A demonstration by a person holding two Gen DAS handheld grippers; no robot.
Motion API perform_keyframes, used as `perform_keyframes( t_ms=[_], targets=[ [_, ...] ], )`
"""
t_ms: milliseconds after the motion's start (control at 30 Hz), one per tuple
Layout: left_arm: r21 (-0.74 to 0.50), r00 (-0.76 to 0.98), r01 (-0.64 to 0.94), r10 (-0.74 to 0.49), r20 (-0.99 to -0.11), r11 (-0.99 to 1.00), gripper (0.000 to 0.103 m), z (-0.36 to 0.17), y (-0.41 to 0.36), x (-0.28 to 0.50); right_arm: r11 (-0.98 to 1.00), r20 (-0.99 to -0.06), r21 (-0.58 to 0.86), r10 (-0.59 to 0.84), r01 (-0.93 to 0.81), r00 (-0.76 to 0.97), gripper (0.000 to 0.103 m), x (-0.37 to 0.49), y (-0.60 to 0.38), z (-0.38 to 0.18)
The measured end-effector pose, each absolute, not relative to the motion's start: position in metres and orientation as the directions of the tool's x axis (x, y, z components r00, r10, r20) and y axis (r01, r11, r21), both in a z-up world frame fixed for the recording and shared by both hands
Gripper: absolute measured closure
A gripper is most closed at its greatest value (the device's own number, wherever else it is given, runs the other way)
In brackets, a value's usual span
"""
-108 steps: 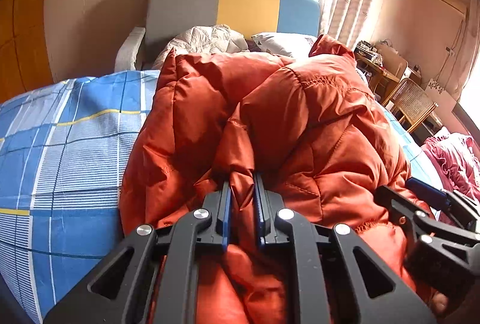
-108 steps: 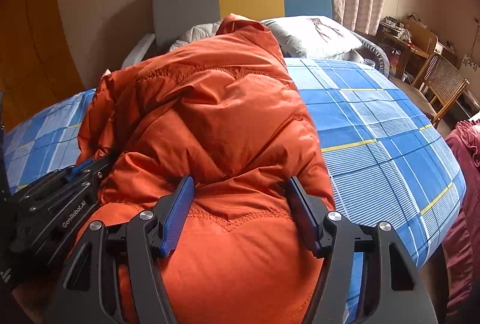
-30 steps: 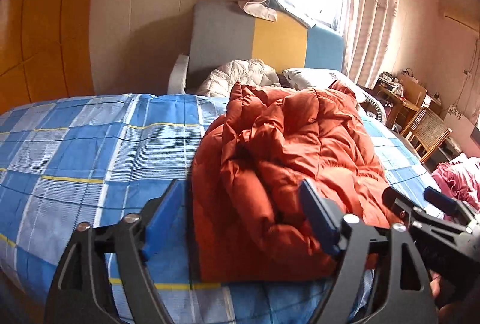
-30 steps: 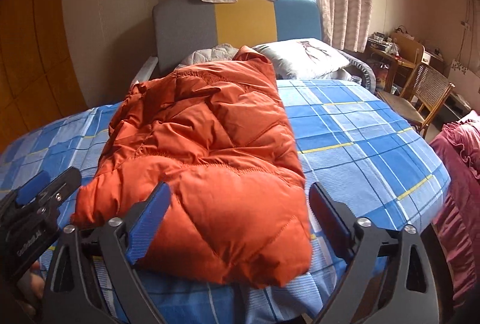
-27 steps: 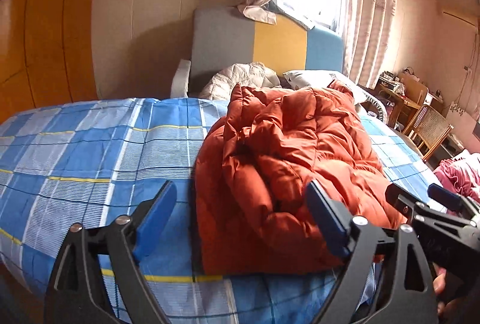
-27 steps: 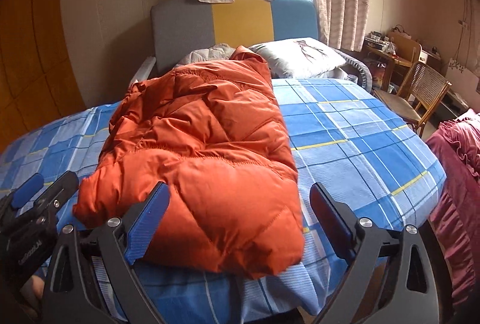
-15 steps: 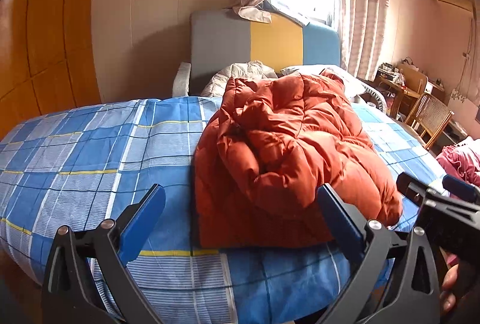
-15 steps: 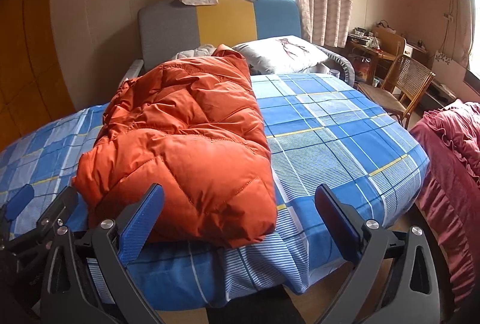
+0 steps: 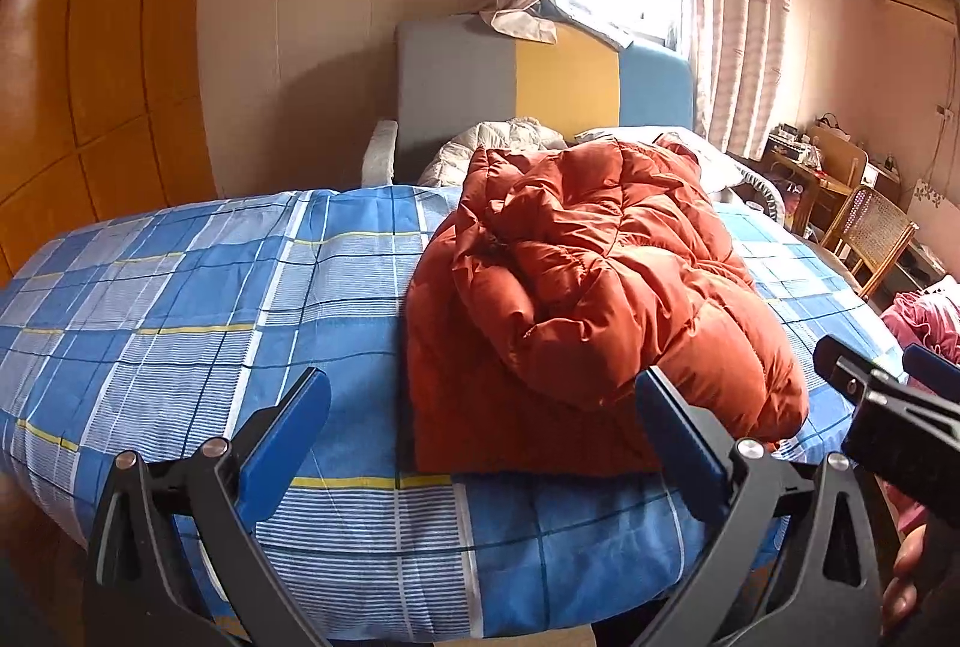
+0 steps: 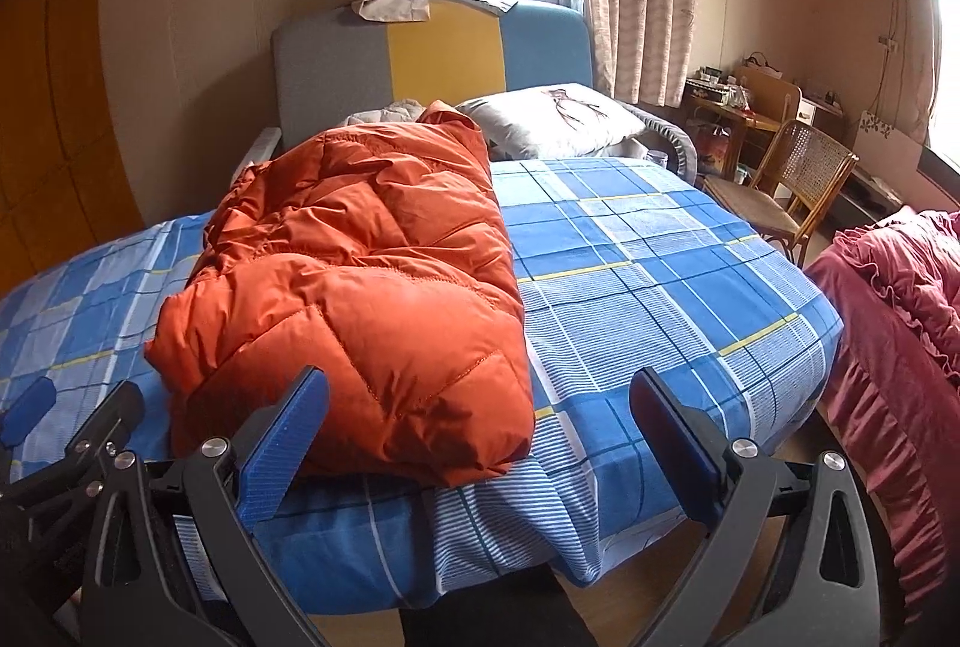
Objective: Fold large clothes
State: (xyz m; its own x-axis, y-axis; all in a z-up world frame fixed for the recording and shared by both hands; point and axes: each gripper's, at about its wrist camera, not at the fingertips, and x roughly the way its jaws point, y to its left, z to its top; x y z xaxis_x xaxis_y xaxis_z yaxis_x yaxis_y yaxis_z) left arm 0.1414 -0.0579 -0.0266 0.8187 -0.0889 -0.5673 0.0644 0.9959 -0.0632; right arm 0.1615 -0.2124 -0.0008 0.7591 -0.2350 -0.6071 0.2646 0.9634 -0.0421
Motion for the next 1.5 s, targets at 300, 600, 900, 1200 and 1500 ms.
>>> perform_keyframes(
  t_ms=[300, 600, 900, 1200, 1500],
  targets=[
    [-0.054, 0.827, 0.059, -0.079, -0.557, 0.997, 0.002, -0.023, -0.060, 0.137, 0.958, -0.610, -0.023, -0.241, 0.287, 0.755, 0.003, 0.160, -0.219, -0.002],
    [-0.055, 0.826, 0.045, -0.068, -0.560, 0.997, 0.002, -0.025, -0.055, 0.138, 0.964, -0.609, -0.028, -0.227, 0.266, 0.760, 0.003, 0.159, -0.213, -0.002],
    [-0.057, 0.826, 0.045, -0.069, -0.560, 0.997, 0.002, -0.026, -0.053, 0.138, 0.966, -0.610, -0.022, -0.216, 0.257, 0.762, 0.003, 0.158, -0.209, -0.003],
    [-0.048, 0.833, 0.050, -0.068, -0.549, 0.998, 0.002, -0.024, -0.052, 0.134, 0.969, -0.608, -0.022, -0.208, 0.246, 0.766, 0.003, 0.157, -0.207, -0.002],
    [-0.048, 0.835, 0.049, -0.067, -0.546, 0.998, 0.002, -0.022, -0.051, 0.132, 0.971, -0.607, -0.021, -0.203, 0.239, 0.769, 0.003, 0.155, -0.206, -0.001]
  ],
)
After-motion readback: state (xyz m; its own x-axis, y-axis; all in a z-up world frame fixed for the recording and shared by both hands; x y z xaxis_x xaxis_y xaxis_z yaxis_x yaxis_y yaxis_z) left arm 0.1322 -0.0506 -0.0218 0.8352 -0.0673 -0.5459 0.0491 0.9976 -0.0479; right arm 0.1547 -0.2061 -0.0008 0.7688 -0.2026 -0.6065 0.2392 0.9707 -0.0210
